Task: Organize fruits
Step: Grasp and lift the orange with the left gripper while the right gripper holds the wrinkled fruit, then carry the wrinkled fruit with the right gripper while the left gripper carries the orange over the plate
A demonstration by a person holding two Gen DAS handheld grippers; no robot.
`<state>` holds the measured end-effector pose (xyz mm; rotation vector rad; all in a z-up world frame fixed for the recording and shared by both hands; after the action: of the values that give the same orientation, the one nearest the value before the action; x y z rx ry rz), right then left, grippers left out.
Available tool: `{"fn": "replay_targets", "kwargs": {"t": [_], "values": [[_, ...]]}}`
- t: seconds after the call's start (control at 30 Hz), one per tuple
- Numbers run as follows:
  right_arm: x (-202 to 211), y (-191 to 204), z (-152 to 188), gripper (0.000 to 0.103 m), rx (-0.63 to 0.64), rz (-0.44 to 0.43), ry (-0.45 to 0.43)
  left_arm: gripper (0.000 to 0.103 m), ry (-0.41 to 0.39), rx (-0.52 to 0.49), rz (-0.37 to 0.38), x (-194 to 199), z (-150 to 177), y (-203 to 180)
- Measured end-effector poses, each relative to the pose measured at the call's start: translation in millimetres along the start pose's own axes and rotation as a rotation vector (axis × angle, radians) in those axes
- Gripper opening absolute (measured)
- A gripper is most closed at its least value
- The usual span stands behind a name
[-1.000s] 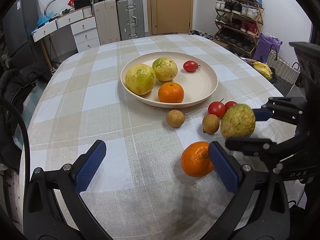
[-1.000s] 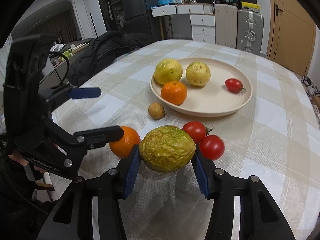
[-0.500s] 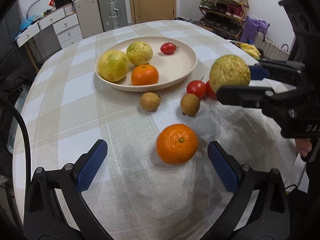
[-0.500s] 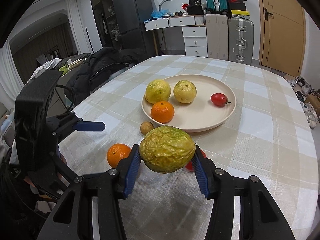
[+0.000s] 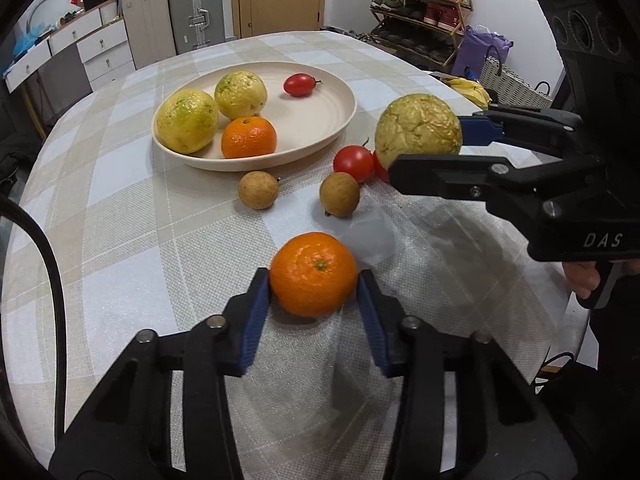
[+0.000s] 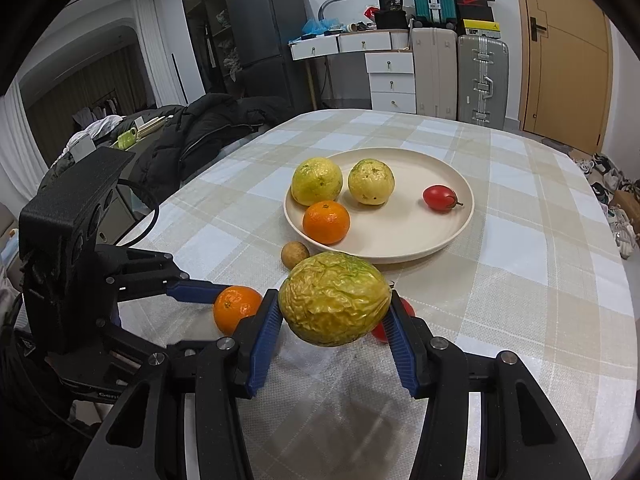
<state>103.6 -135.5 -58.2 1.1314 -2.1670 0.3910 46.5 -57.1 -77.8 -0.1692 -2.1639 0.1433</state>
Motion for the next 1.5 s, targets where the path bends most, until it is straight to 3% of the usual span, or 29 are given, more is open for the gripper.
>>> {"fn": "replay_targets", "kwargs": {"t": [0.43, 1.0, 1.5], "values": [[-1, 0, 1, 0.052, -0.002, 0.007, -0.006, 0.039, -0.045, 0.014, 0.015, 7, -4, 2], [9, -14, -2, 0.052, -0.044, 0.042, -0.052, 0.039, -0.24, 0.1, -0.038, 45, -27, 22], [16, -29, -7, 0.052, -0.093, 0.072, -0.09, 0.039, -0.277, 0.147, -0.078, 37, -47, 43]]}}
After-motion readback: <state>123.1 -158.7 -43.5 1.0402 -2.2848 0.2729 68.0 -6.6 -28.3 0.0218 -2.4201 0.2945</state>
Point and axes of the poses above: each gripper's, at about its wrist camera, not at the fingertips, and x roughly against the way its jaws point, y to its left, z to its underside, the point moved 3 cm from there along -x, roughly the way its jaws point, and after that the axes turned 9 degrees about x, right-handed, at the moved point
